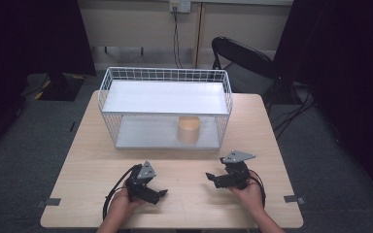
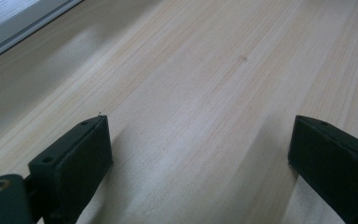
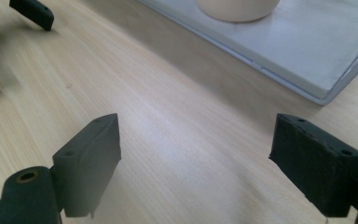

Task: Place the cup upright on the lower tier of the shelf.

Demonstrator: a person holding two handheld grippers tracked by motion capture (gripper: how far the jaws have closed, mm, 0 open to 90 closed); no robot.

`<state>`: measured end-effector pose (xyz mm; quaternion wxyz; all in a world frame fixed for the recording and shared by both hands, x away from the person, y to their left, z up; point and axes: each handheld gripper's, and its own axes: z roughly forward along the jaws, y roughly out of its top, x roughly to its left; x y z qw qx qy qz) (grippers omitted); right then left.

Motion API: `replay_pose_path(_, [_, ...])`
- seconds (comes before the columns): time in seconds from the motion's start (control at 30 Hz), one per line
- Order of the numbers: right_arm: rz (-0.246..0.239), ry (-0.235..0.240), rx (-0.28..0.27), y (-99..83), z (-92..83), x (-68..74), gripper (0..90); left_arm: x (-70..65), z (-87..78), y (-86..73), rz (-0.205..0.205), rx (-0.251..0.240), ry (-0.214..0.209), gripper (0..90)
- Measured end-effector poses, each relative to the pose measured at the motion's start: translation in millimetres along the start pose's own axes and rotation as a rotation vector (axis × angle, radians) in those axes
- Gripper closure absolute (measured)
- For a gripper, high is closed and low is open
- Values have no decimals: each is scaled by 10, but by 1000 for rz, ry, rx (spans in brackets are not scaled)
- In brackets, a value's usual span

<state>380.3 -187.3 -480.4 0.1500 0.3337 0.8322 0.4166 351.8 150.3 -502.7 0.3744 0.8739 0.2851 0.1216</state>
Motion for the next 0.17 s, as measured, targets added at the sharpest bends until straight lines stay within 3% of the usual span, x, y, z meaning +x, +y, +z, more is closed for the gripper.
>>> replay_pose_path(0.17, [-19, -6, 11, -37, 49, 29, 157, 2, -2, 0, 1, 3, 0, 57])
